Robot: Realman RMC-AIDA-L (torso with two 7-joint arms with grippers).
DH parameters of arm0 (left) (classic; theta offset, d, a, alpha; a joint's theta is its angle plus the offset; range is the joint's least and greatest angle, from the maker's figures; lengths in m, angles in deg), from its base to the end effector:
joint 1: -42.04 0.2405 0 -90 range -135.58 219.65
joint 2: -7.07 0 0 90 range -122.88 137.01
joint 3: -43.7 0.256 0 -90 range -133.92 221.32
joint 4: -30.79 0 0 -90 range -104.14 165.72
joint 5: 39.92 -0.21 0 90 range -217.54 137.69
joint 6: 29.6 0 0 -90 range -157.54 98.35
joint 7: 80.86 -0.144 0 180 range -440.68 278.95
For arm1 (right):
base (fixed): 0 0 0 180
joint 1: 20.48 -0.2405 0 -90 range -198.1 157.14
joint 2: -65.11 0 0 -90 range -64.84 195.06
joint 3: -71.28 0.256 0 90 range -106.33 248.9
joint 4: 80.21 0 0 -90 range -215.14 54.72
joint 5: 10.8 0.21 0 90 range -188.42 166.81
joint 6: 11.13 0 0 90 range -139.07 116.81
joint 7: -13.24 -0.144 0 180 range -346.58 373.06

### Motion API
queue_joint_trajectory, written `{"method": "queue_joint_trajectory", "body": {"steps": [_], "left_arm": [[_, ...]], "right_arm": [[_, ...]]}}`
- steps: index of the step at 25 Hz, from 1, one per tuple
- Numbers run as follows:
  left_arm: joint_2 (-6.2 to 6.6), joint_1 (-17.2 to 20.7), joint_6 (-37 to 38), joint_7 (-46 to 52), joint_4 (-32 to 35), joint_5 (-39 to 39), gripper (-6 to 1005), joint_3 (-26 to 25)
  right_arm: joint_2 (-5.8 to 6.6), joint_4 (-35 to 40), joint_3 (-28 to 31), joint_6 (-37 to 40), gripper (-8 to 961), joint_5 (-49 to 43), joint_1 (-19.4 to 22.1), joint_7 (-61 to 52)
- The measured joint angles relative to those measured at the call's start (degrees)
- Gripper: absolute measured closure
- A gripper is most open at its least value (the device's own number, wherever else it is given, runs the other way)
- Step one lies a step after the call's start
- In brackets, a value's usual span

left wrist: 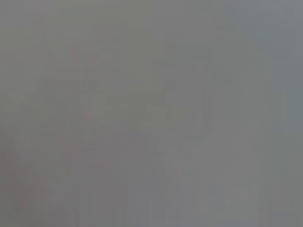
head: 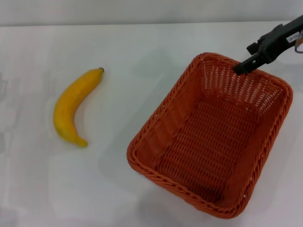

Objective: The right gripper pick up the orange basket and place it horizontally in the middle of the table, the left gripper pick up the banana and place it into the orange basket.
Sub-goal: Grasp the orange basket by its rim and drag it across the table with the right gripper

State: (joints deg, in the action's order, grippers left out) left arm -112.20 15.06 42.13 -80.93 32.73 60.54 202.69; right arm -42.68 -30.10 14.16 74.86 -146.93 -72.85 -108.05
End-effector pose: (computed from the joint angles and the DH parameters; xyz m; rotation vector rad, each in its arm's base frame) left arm -0.3712 0.3233 0.0455 -1.2121 -0.5184 -0.5292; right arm 0.1609 0.4381 0.0682 -2.7358 0.6952 -0.1419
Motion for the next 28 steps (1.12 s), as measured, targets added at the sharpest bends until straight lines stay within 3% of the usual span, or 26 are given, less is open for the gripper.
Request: {"method": "queue_joint_trajectory", "body": {"steps": [15, 28], "left_arm": [[-0.01, 0.2, 0.1, 0.1, 0.0, -0.3, 123, 0.1], [-0.01, 0.2, 0.1, 0.1, 0.0, -0.3, 123, 0.1]], "right_arm": [[-2.59, -0.4, -0.4, -2.1, 81, -3.6, 0.8, 0.4], [-3.24, -0.5, -3.7, -5.3, 80, -3.9, 2.1, 0.4]]}}
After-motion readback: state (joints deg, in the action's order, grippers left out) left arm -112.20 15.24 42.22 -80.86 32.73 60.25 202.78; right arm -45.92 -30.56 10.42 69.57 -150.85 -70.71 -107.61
